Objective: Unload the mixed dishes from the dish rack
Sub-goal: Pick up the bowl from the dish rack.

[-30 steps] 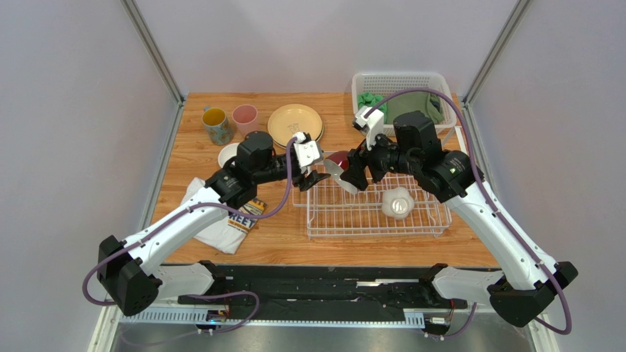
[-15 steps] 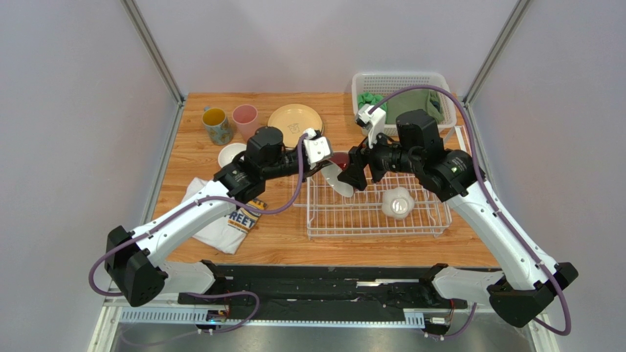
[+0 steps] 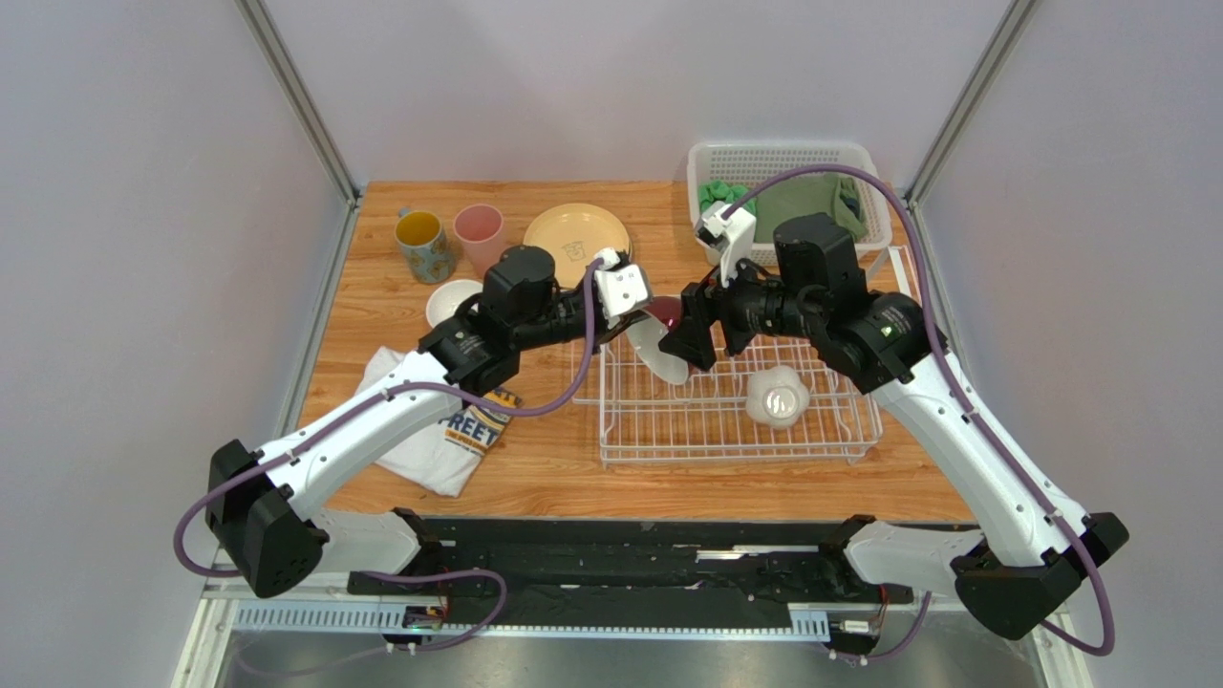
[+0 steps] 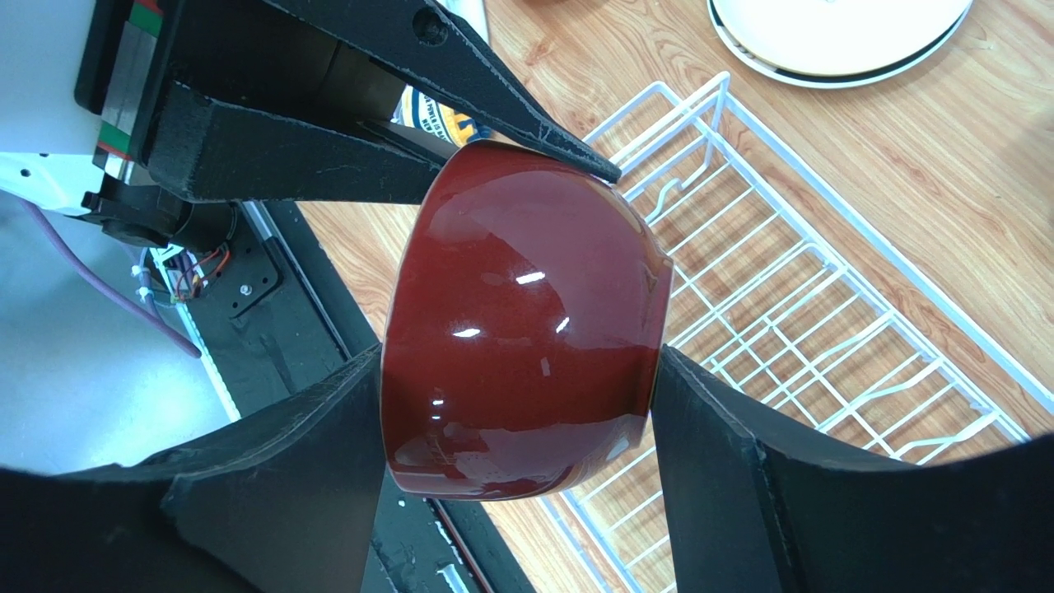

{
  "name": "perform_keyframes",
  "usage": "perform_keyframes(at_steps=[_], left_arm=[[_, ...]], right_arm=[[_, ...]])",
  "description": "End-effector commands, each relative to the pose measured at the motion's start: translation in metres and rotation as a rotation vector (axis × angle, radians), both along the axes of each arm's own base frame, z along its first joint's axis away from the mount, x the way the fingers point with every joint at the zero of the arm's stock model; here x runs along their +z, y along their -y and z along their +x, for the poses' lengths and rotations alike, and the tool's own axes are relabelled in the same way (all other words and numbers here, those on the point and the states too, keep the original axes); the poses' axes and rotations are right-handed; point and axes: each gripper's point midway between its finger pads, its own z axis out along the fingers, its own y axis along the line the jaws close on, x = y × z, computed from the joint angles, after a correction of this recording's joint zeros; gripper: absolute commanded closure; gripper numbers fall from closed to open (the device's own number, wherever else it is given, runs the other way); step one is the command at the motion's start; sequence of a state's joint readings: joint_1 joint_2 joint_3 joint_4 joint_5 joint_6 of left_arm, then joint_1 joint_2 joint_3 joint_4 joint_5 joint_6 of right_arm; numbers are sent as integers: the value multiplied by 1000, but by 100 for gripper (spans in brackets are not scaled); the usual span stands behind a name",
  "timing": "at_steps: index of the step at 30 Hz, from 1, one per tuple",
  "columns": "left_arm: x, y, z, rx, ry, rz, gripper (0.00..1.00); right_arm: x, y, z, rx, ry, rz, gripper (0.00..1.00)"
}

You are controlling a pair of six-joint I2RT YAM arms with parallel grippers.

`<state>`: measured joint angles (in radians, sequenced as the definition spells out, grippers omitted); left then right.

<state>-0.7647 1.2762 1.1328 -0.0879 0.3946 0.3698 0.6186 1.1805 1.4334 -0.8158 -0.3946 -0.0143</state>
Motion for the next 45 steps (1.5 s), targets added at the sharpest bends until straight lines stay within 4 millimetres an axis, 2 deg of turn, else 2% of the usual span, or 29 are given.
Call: perform_keyframes(at_steps=[1, 11, 18, 20, 22, 28, 33, 40, 45], left_arm=[[32, -2, -3, 16, 19, -66, 100], [26, -14, -8, 24, 63, -35, 100], [24, -10, -7, 19, 34, -24, 100], [26, -9, -7, 15, 31, -28, 100], [28, -7, -6, 19, 26, -28, 100], [31, -5, -2, 27, 13, -26, 100], [32, -7, 3, 57, 18, -21, 100], [29, -9, 19, 126, -1, 6, 100], [27, -8, 27, 159, -4, 23, 100]], right_arm=[[25, -2, 9, 7, 140, 29, 37], [35, 7, 18, -69, 180, 21, 33], [28, 9, 30, -120, 174, -4, 30], [25, 11, 35, -145, 176, -15, 20], [24, 13, 39, -163, 182, -21, 15], [15, 20, 53, -240, 182, -60, 12], [18, 15, 46, -196, 171, -38, 12], [20, -2, 21, -48, 130, 15, 10], [27, -5, 9, 6, 123, 47, 7]])
